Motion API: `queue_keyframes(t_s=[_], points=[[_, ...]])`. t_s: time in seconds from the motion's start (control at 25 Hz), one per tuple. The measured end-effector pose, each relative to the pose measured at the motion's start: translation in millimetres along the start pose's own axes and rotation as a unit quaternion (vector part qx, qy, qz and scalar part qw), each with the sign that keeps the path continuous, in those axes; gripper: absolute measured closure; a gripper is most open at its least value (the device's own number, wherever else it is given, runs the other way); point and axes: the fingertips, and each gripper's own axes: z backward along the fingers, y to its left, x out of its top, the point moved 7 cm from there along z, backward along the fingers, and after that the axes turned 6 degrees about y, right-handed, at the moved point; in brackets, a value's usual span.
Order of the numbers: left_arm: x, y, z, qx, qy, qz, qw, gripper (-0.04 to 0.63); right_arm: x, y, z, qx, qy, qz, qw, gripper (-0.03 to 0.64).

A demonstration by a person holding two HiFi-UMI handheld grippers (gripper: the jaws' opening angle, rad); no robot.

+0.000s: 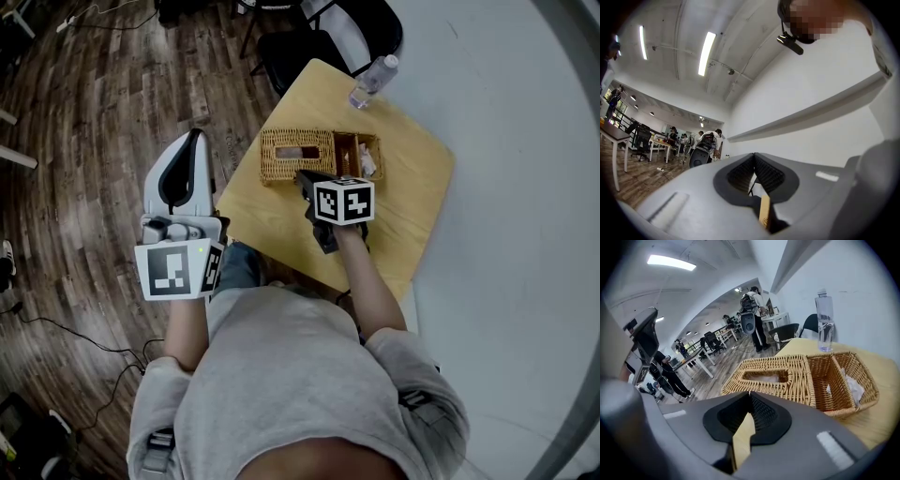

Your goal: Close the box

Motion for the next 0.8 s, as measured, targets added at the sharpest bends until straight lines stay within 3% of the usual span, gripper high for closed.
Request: queue_keyframes(t_s=[0.52,0.8], points=[[6.0,-7.1,-1.1,-0.006,-0.006,-0.008,0.9999,0.537,-6.8,8.0,2.2,-0.013,-0.032,0.036,0.999,0.6],[12.2,-22.9,-1.6,-0.021,-0.013,-0.014,0.9996,0.537,-3.2,13.1,30.1,-0.029,-0.087,0.053,0.994,0.601]])
